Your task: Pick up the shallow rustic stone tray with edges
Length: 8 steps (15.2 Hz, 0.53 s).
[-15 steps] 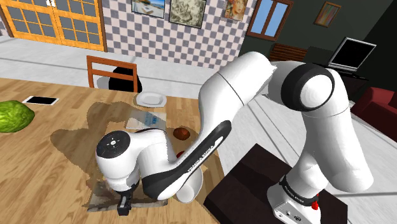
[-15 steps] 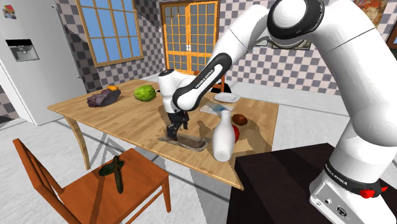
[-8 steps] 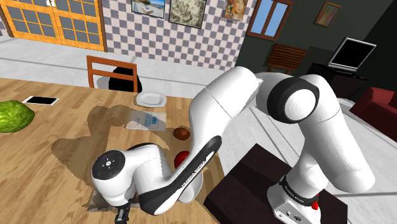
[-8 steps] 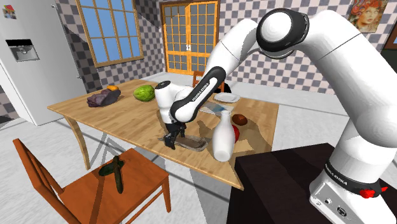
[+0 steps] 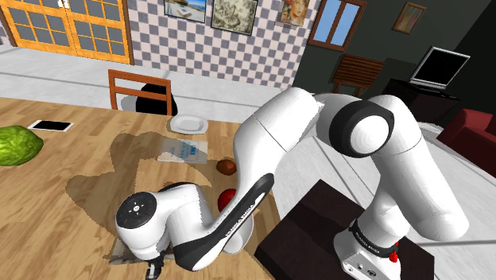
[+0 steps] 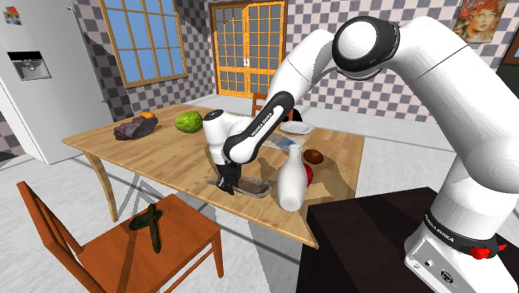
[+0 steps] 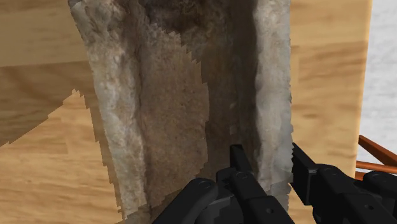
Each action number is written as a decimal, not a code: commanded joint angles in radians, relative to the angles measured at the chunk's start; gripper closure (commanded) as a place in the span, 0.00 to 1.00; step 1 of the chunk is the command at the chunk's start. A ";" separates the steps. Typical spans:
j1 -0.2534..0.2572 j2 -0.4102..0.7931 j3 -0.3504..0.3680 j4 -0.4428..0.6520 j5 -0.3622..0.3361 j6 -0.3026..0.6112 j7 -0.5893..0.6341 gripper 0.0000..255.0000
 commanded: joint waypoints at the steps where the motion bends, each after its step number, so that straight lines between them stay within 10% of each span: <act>1: 0.000 0.001 0.000 0.000 0.000 0.000 0.000 1.00; 8: -0.006 -0.021 0.008 -0.011 0.008 -0.011 -0.006 1.00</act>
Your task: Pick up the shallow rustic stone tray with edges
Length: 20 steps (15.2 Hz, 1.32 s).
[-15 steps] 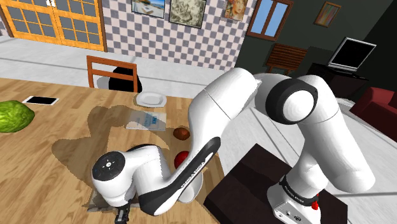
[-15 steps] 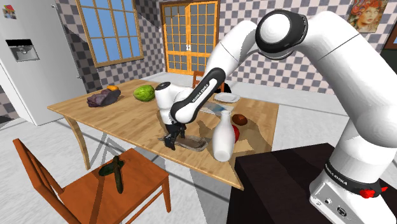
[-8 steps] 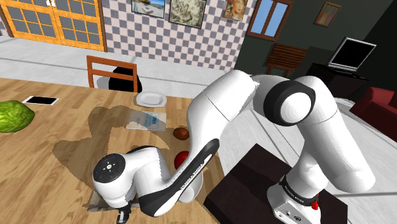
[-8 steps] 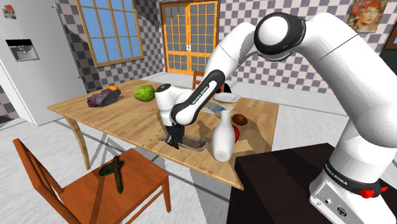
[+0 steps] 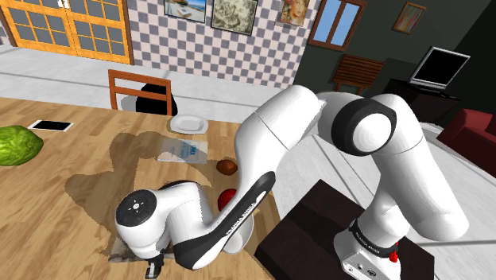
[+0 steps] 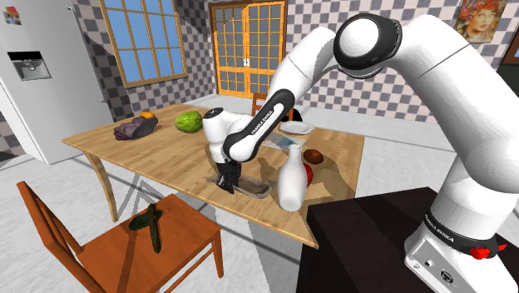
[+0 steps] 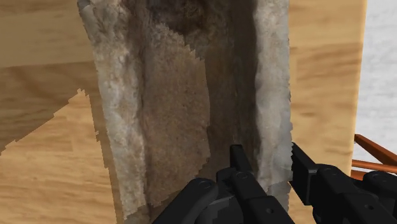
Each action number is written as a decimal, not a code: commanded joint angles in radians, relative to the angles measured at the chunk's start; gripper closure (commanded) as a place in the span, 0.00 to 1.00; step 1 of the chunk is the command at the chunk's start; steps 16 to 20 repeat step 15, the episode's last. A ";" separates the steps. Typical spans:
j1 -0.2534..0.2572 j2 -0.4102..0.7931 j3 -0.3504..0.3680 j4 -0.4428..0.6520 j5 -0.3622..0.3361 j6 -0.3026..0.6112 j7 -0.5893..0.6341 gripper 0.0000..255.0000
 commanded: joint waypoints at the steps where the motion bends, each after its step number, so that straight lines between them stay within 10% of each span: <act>1: -0.005 -0.018 0.007 -0.008 0.007 -0.010 -0.005 1.00; 20: -0.039 -0.139 0.056 -0.042 0.063 -0.093 -0.048 1.00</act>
